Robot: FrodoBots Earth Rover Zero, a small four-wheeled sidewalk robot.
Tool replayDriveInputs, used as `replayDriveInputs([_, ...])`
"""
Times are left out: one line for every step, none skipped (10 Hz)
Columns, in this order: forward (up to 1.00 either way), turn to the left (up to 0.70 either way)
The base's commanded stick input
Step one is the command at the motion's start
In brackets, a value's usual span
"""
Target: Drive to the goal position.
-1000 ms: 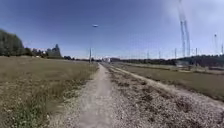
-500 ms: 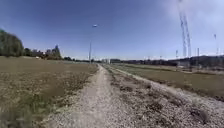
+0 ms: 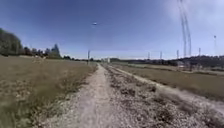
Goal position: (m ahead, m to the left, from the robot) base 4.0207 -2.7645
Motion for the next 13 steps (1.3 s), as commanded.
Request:
replayDriveInputs([0.70,0.00])
replayDriveInputs([0.70,0.00])
replayDriveInputs([0.70,0.00])
replayDriveInputs([0.70,0.00])
replayDriveInputs([0.70,0.00])
replayDriveInputs([0.70,0.00])
replayDriveInputs([0.70,0.00])
replayDriveInputs([0.70,0.00])
replayDriveInputs([0.70,0.00])
replayDriveInputs([0.70,0.00])
replayDriveInputs([0.70,0.00])
replayDriveInputs([0.70,0.00])
replayDriveInputs([0.70,0.00])
